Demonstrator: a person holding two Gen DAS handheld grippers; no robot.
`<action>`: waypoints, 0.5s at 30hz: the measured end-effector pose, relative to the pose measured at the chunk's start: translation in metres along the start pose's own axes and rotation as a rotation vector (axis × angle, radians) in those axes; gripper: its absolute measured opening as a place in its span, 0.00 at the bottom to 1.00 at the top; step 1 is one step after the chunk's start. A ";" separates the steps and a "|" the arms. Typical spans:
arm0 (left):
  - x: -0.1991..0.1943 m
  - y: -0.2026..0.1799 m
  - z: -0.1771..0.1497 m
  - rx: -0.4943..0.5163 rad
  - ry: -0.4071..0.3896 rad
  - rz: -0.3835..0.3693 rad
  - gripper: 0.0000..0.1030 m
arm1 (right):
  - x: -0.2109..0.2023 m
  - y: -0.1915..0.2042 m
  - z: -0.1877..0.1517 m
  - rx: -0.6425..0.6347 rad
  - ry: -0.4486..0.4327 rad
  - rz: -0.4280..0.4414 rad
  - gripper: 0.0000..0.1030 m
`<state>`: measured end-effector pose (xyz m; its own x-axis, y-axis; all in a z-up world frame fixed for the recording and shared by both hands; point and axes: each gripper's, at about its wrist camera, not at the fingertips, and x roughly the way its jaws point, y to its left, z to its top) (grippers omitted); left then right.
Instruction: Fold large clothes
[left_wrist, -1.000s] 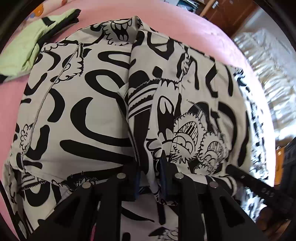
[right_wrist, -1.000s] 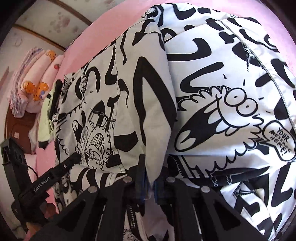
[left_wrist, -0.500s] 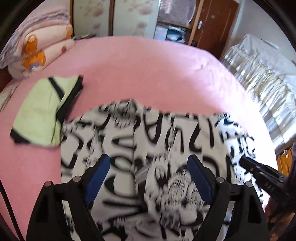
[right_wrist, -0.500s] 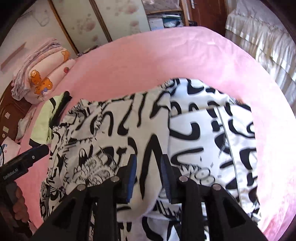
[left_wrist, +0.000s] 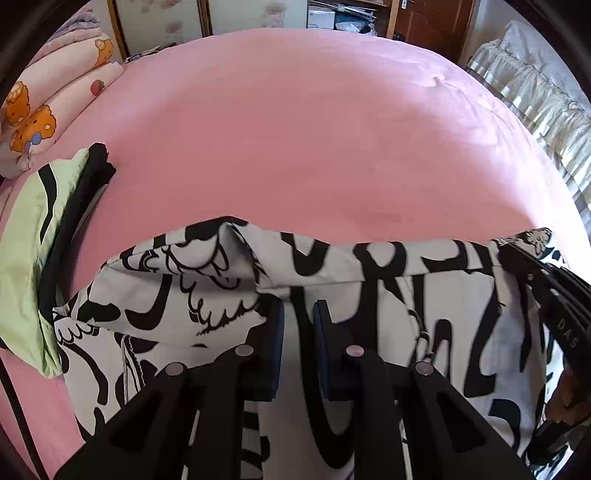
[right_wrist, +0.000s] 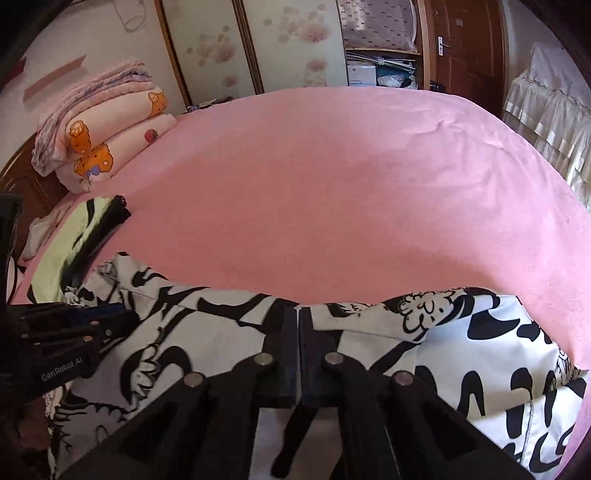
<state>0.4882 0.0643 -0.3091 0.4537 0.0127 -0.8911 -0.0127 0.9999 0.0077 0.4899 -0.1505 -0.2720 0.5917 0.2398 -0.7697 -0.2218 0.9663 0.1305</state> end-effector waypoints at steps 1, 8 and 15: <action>0.007 0.004 0.004 -0.006 0.003 0.034 0.14 | 0.005 -0.006 0.000 0.010 -0.002 0.001 0.00; 0.038 0.024 0.025 -0.065 0.019 0.021 0.16 | 0.035 -0.046 0.002 -0.023 -0.018 -0.061 0.00; 0.036 0.062 0.014 -0.170 -0.019 0.161 0.16 | 0.033 -0.085 -0.008 0.079 -0.019 -0.122 0.00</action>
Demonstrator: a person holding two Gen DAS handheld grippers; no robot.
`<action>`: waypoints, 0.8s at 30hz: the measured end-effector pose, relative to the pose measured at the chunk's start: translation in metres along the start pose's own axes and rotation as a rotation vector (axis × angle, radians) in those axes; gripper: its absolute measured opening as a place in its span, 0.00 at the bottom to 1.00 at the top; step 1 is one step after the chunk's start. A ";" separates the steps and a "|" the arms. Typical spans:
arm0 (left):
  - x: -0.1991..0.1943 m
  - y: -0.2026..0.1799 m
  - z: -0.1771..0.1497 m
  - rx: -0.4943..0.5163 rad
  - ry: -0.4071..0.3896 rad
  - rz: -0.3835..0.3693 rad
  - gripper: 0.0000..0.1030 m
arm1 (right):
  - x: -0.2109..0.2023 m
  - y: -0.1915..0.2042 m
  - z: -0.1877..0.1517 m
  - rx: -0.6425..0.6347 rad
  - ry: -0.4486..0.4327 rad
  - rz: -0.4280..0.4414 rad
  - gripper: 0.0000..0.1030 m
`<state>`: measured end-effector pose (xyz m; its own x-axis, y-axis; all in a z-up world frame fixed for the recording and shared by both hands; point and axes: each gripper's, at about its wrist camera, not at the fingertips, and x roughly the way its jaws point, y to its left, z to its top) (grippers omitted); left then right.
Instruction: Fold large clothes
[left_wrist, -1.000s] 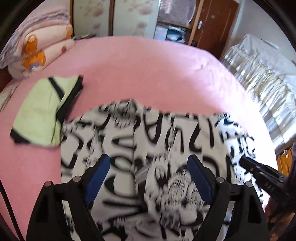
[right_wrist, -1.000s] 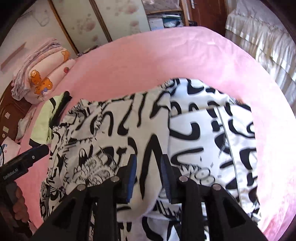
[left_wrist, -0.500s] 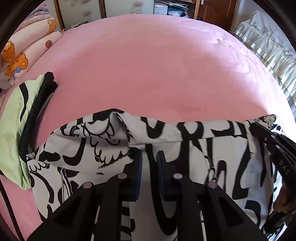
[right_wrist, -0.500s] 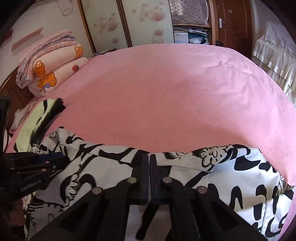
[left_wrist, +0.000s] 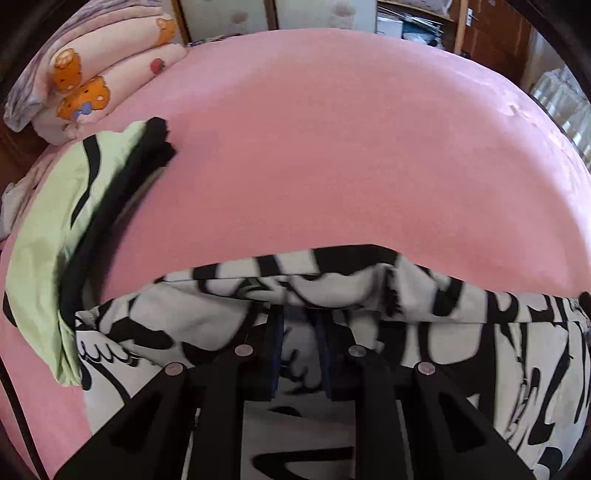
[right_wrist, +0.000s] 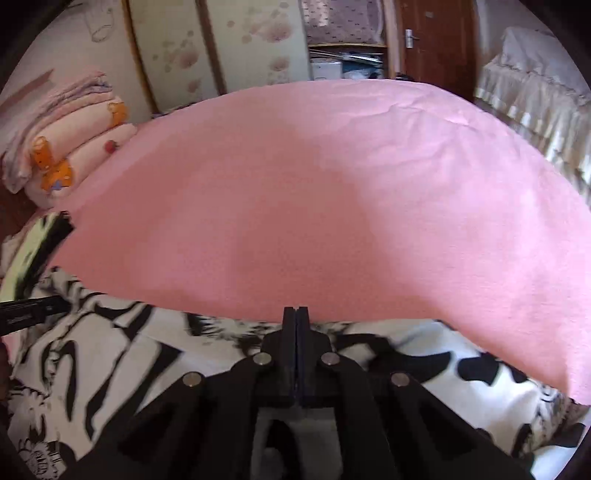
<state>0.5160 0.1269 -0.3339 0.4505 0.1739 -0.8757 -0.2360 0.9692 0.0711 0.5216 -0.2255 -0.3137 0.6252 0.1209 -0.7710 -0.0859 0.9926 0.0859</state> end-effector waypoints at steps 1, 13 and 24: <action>0.004 0.010 0.001 -0.020 0.018 -0.012 0.16 | 0.000 -0.008 -0.001 0.037 0.000 0.002 0.00; 0.008 0.080 -0.001 -0.127 0.030 0.069 0.16 | -0.012 -0.025 -0.010 -0.012 0.014 -0.187 0.00; -0.069 0.097 -0.045 -0.102 -0.027 -0.130 0.21 | -0.108 -0.059 -0.052 0.150 -0.002 -0.292 0.00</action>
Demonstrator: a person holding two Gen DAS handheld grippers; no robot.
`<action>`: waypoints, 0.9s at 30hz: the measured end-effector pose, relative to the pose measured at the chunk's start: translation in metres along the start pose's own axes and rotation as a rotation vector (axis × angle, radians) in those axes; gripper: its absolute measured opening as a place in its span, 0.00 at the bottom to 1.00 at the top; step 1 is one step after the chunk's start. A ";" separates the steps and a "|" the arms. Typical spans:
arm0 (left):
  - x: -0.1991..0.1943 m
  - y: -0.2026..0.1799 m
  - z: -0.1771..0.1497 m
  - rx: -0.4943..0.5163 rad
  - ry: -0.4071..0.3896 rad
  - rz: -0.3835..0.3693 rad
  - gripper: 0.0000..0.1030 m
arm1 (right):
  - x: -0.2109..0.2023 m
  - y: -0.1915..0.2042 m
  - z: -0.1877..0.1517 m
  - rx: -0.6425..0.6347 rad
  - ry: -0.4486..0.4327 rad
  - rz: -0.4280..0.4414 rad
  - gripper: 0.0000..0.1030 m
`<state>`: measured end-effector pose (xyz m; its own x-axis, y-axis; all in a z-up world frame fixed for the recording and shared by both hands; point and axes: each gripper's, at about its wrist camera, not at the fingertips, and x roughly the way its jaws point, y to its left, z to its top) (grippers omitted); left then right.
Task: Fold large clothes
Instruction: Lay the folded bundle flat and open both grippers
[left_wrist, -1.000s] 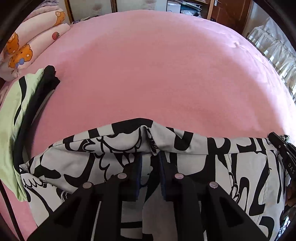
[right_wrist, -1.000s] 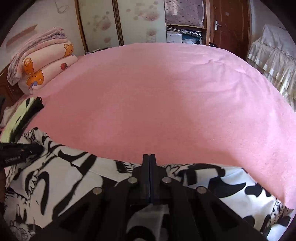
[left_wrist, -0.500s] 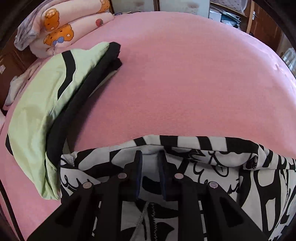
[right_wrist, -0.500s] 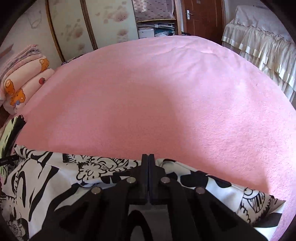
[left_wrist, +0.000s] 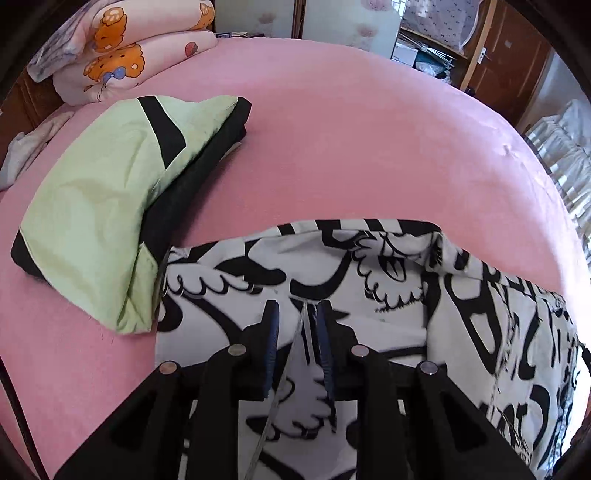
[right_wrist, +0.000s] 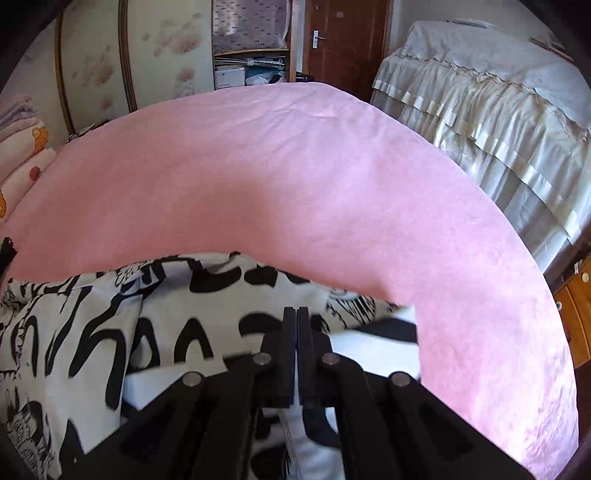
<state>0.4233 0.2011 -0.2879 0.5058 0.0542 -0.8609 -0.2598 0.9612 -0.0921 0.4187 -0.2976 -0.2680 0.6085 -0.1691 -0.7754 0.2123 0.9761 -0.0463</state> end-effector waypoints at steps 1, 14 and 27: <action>-0.011 0.002 -0.008 0.003 0.002 -0.013 0.24 | -0.013 -0.004 -0.008 0.015 0.011 0.004 0.00; -0.127 0.031 -0.137 -0.098 0.091 -0.164 0.28 | -0.150 -0.026 -0.155 0.273 0.206 0.022 0.03; -0.235 0.072 -0.252 -0.024 0.126 -0.113 0.28 | -0.237 -0.034 -0.281 0.372 0.333 0.093 0.03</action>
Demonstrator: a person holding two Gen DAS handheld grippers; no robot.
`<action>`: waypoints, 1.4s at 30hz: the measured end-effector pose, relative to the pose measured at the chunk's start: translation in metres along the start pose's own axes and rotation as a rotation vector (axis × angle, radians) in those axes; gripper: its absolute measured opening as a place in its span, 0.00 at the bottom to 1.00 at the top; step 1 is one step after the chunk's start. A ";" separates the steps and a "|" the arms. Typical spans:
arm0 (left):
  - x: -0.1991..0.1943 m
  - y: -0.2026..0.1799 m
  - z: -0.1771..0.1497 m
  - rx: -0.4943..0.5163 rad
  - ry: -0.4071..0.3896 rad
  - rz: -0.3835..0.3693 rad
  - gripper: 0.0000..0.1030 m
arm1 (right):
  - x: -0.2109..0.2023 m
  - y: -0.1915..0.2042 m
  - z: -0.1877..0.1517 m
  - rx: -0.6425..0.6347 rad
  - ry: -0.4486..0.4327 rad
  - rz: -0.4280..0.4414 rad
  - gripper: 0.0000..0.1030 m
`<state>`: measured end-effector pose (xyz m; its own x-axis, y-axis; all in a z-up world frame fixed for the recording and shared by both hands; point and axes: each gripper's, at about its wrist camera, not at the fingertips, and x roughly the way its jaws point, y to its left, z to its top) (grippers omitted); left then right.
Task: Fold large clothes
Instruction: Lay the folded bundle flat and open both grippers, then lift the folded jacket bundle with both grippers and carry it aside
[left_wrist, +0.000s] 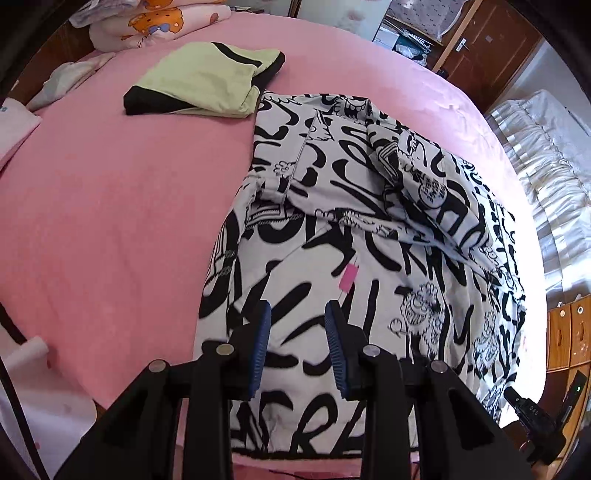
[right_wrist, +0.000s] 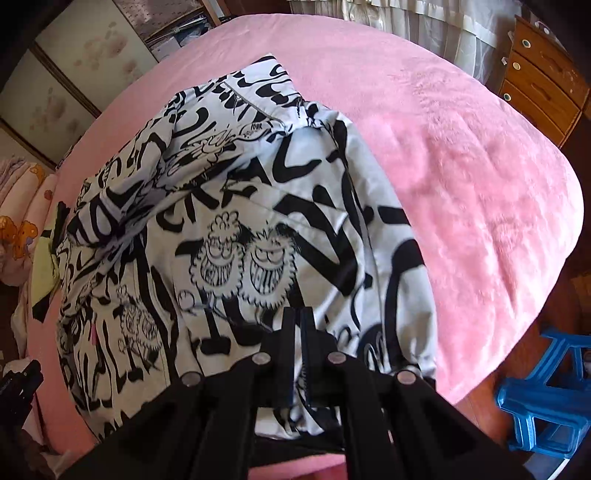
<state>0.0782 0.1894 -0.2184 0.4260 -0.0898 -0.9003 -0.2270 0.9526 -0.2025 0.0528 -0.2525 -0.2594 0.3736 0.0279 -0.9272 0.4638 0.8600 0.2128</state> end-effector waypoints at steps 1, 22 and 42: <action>-0.005 0.003 -0.009 0.005 0.006 0.006 0.28 | -0.005 -0.005 -0.006 -0.005 0.008 -0.006 0.03; 0.042 0.076 -0.088 -0.134 0.280 0.145 0.70 | 0.003 -0.098 -0.040 0.184 0.188 0.019 0.49; 0.105 0.137 -0.108 -0.428 0.488 -0.026 0.74 | 0.044 -0.086 -0.016 0.275 0.291 0.086 0.47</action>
<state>-0.0023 0.2790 -0.3822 0.0117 -0.3287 -0.9443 -0.5938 0.7576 -0.2711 0.0166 -0.3171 -0.3231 0.1959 0.2701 -0.9427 0.6528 0.6814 0.3309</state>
